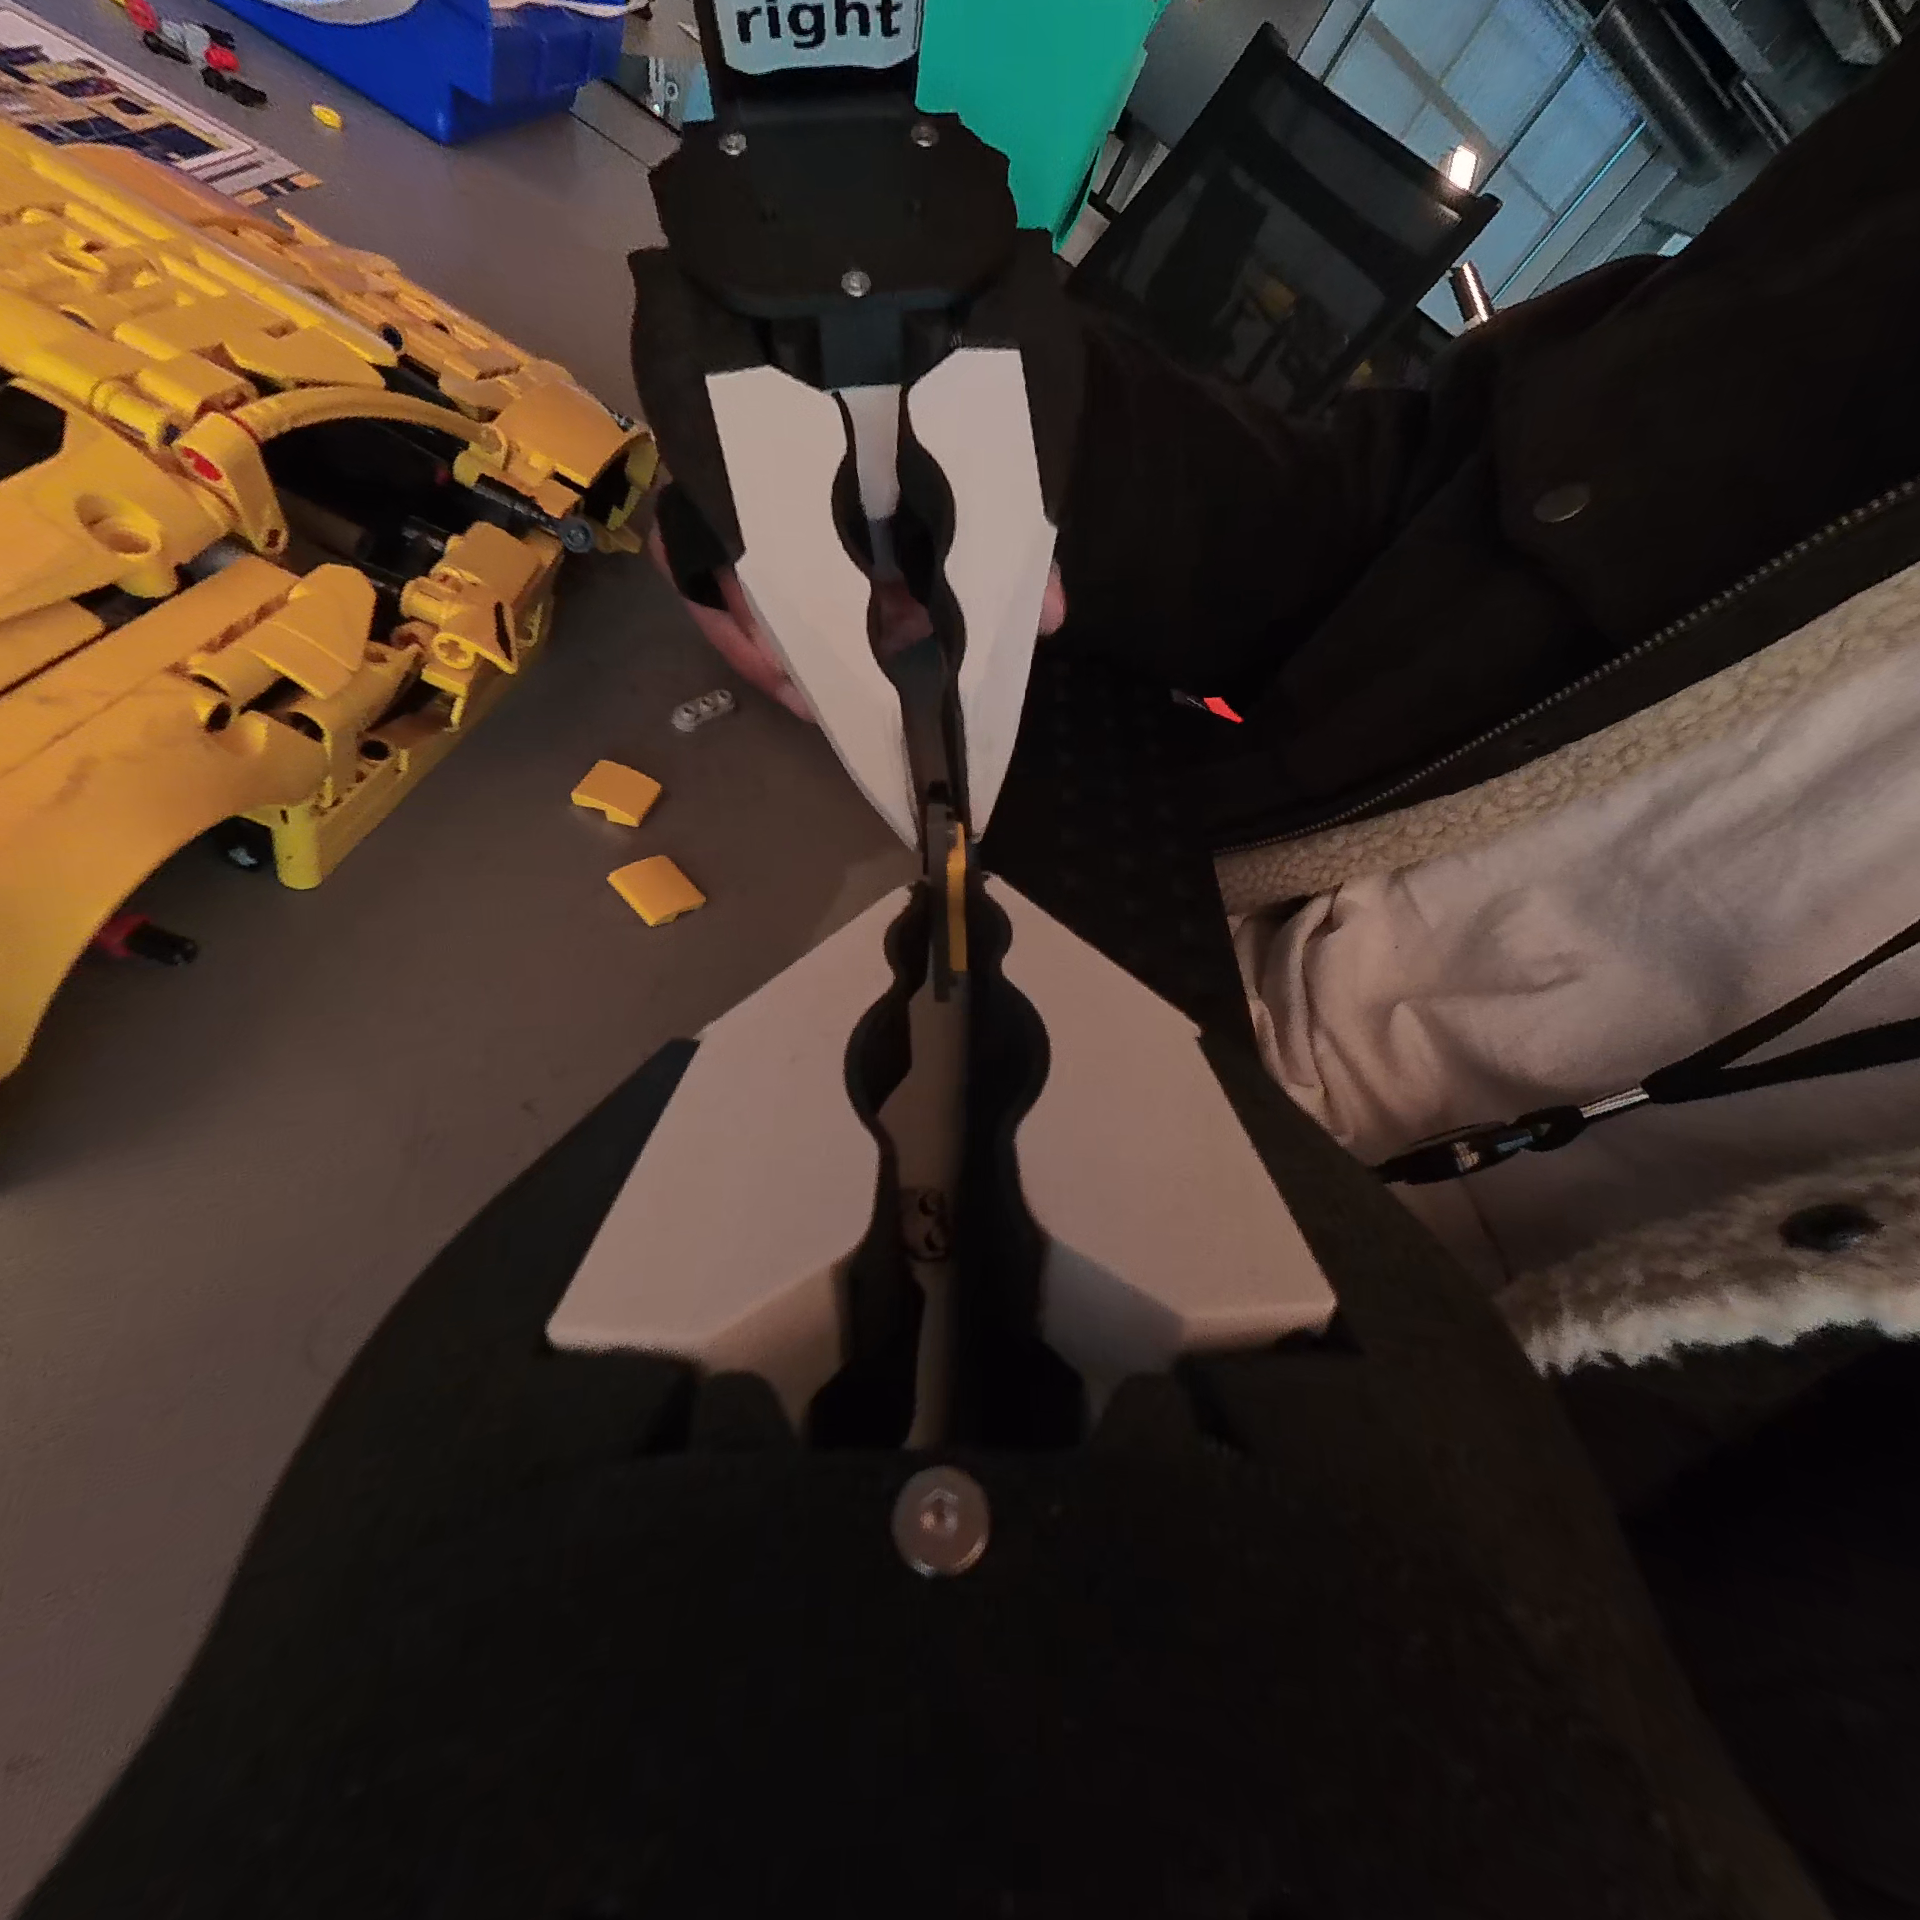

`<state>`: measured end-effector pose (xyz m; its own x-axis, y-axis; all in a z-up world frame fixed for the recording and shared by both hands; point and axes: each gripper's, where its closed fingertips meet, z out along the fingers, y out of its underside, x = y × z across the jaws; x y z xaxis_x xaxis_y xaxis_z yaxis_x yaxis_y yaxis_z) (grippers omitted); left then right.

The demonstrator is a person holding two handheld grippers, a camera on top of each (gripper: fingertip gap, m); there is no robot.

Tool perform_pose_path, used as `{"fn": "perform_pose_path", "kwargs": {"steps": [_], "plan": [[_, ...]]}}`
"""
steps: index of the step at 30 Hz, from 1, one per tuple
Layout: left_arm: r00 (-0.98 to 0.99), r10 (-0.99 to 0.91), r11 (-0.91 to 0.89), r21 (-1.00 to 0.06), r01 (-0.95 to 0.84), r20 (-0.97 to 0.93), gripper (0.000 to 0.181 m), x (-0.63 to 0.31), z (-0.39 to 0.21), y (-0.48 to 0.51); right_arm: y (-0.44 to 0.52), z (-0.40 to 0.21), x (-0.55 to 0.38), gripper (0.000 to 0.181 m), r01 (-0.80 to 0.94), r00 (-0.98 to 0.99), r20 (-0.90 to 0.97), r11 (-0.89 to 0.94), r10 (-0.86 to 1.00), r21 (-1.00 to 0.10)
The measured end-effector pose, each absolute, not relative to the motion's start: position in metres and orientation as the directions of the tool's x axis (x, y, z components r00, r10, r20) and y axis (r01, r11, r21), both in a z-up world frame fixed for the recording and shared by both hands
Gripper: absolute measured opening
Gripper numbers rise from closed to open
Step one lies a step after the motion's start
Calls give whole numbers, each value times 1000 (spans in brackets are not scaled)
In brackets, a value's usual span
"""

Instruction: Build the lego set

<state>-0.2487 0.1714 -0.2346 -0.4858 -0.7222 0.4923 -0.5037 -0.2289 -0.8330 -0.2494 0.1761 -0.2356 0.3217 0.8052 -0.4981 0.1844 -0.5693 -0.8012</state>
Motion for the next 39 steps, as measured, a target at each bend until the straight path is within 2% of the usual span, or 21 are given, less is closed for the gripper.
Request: {"fn": "perform_pose_path", "kwargs": {"steps": [6,11,15,18,24,32,36,39], "plan": [[-516,-699,-225,-837,-499,495,6,-251,-232,167,171,-232,-253,3,188,275,-480,-536,833,-823],[-549,-687,-180,-844,-506,475,5,-255,-233,160,163,-234,-256,4,258,230,-433,-483,872,-837],[-560,-697,-120,-842,-526,449,5,-256,-240,154,154,-242,-258,4,324,193,-491,-528,849,-785],[-542,-705,-150,-843,-517,458,5,-254,-238,158,159,-239,-256,4,263,210,-546,-584,811,-768],[-535,-721,-158,-856,-493,441,6,-252,-235,161,163,-235,-254,10,266,279,-454,-522,846,-810],[-528,-734,-153,-861,-485,427,6,-251,-235,162,165,-232,-253,16,236,297,-454,-525,840,-817],[-512,-750,-152,-862,-483,419,6,-249,-237,165,173,-232,-251,22,223,372,-423,-522,826,-823],[-511,-756,-148,-867,-477,410,6,-249,-237,166,172,-236,-254,16,255,402,-387,-508,830,-823]]}}
